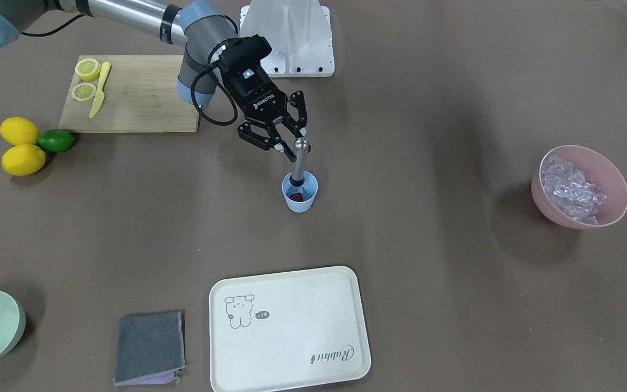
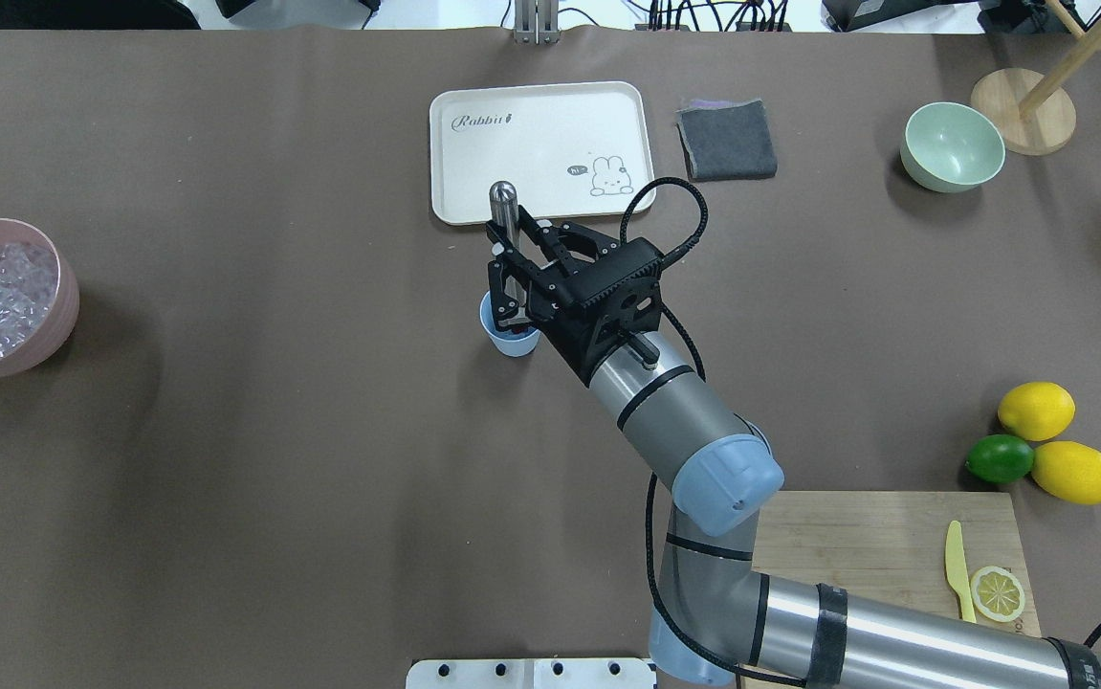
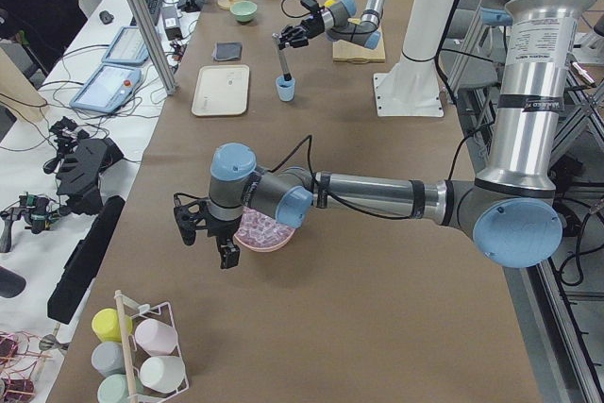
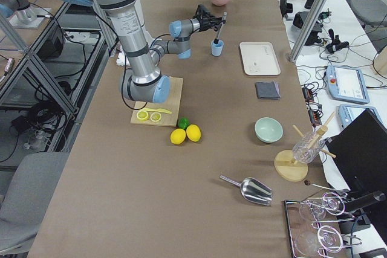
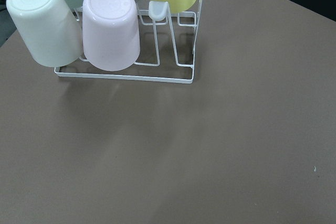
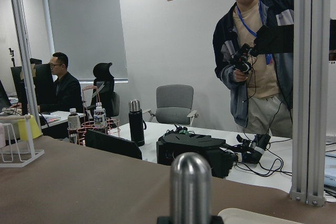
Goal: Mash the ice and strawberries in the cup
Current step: 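Press the muddler up and down inside the blue cup with the right gripper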
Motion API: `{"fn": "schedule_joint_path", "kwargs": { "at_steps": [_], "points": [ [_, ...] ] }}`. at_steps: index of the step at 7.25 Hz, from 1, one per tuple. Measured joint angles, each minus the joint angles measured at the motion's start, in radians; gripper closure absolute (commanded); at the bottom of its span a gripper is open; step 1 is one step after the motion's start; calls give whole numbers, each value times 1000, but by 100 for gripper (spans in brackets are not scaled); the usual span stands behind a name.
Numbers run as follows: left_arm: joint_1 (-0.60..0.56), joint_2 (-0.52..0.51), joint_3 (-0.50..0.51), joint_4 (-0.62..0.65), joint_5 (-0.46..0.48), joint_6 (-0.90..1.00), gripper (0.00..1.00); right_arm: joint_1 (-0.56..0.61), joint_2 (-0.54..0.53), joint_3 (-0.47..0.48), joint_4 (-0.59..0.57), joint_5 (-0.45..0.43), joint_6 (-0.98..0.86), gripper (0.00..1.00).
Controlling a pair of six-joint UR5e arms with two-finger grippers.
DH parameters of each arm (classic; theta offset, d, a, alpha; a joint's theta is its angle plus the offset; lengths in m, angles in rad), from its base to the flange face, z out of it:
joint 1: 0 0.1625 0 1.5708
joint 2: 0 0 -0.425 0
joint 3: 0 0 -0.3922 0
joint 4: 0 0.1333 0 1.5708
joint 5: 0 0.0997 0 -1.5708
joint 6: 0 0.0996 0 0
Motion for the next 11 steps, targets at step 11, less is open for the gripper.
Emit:
{"fn": "schedule_joint_path", "kwargs": {
  "at_steps": [11],
  "points": [
    [0,9,5,-21,2,-1,2,-18,57,-24,2,-42,0,100]
  ]
}}
